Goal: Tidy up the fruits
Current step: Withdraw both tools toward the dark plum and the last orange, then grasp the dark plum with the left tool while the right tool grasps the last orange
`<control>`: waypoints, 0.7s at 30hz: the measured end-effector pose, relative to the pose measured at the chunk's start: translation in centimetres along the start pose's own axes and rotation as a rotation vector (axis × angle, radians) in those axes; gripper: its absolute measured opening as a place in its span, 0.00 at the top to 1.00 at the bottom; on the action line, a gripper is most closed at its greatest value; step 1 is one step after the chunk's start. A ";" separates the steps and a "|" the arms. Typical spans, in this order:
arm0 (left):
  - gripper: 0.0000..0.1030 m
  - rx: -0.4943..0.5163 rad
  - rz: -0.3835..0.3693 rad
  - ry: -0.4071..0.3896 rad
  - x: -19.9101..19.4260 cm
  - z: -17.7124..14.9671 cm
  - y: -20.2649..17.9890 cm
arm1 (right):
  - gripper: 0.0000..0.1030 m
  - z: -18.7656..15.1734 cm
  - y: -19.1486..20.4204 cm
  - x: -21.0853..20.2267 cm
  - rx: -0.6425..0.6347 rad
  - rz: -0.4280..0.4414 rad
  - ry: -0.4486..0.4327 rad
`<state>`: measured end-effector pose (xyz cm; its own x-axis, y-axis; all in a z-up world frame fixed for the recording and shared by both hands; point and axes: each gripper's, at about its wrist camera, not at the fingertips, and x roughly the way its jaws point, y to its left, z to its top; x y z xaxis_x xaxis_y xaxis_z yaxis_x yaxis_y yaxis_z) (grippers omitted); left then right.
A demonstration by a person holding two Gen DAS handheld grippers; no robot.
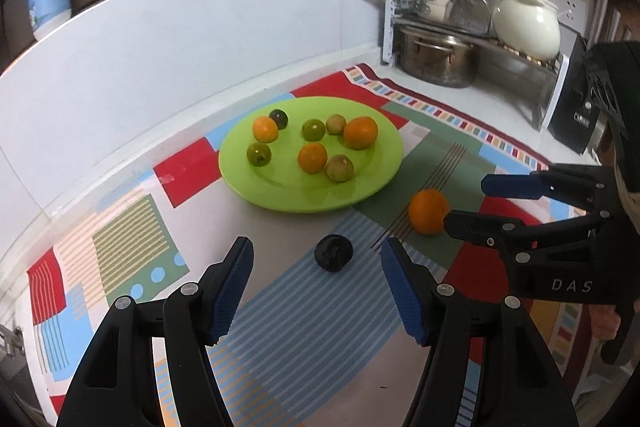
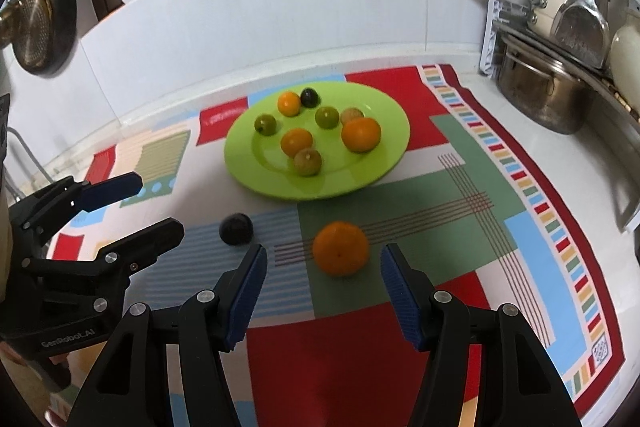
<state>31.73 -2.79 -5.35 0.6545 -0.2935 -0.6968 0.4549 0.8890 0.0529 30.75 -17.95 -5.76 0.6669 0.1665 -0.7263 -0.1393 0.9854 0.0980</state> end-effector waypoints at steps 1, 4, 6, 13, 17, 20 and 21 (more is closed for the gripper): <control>0.36 0.006 0.000 0.004 0.3 -0.1 0.0 | 0.42 -0.1 -0.1 0.2 0.000 0.000 0.005; 0.36 0.012 -0.012 0.018 1.2 -0.5 0.0 | 0.42 -0.4 -0.3 1.1 0.003 -0.003 0.022; 0.36 0.012 -0.020 0.026 1.9 -0.7 0.0 | 0.42 -0.5 -0.4 1.6 0.002 -0.007 0.031; 0.36 0.009 -0.029 0.061 4.4 -1.0 0.2 | 0.42 -0.6 -0.7 3.4 0.003 -0.013 0.069; 0.37 -0.007 -0.035 0.080 5.6 -1.0 0.3 | 0.42 -0.6 -0.8 4.2 0.003 -0.014 0.083; 0.37 -0.027 -0.043 0.089 6.4 -0.9 0.3 | 0.42 -0.5 -1.0 4.8 0.013 -0.010 0.093; 0.37 -0.031 -0.046 0.090 6.6 -0.9 0.3 | 0.42 -0.4 -1.1 5.0 0.019 -0.007 0.098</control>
<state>35.66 -4.10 -10.52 0.5757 -0.3031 -0.7594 0.4637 0.8860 -0.0021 33.92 -18.23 -9.75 0.5928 0.1560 -0.7901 -0.1205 0.9872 0.1045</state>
